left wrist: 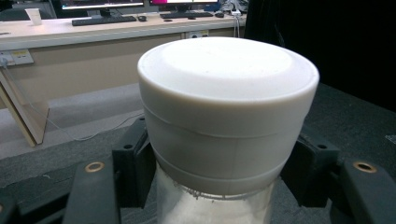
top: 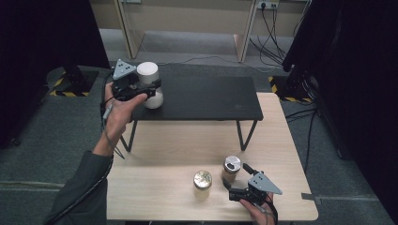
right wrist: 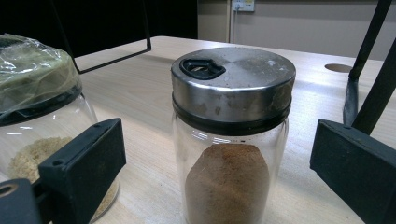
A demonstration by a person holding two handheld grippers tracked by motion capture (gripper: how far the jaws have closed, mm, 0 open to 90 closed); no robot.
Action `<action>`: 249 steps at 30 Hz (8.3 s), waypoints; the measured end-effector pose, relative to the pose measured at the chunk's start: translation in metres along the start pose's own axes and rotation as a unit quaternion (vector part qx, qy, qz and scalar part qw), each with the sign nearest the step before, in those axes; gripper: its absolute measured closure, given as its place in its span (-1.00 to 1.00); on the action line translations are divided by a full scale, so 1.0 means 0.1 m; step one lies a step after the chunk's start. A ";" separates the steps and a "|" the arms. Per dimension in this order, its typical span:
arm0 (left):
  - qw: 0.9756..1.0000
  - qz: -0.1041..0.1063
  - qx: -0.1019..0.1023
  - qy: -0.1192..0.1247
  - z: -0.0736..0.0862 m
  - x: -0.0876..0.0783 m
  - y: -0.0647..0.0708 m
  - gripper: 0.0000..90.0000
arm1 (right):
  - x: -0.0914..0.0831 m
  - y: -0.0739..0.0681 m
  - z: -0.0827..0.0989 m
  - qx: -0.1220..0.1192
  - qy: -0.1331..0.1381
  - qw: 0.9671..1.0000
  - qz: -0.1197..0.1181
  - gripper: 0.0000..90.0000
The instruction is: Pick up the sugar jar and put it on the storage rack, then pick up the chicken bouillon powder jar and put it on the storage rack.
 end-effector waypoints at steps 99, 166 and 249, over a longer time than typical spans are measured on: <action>0.994 0.091 0.002 0.054 1.01 -0.73 0.79 -0.98 | 0.00 0.00 -0.01 0.001 0.004 1.000 0.001 -0.92; 0.986 0.163 0.002 0.047 2.37 -0.81 0.93 -0.99 | -0.01 0.01 -0.01 0.002 0.008 1.000 0.000 -0.92; 0.989 0.139 0.007 0.042 2.81 -0.86 0.79 -0.99 | -0.30 -0.42 -0.06 0.002 0.027 0.999 -0.039 -0.92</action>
Point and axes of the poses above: each handheld gripper's, and its own axes: x roughly forward along the jaws, z roughly out of its underside, y roughly to its right, the point moved 8 cm from there along x, roughly forward along the jaws, and after that the axes turned 4 degrees about -x, right-handed, at the moved point
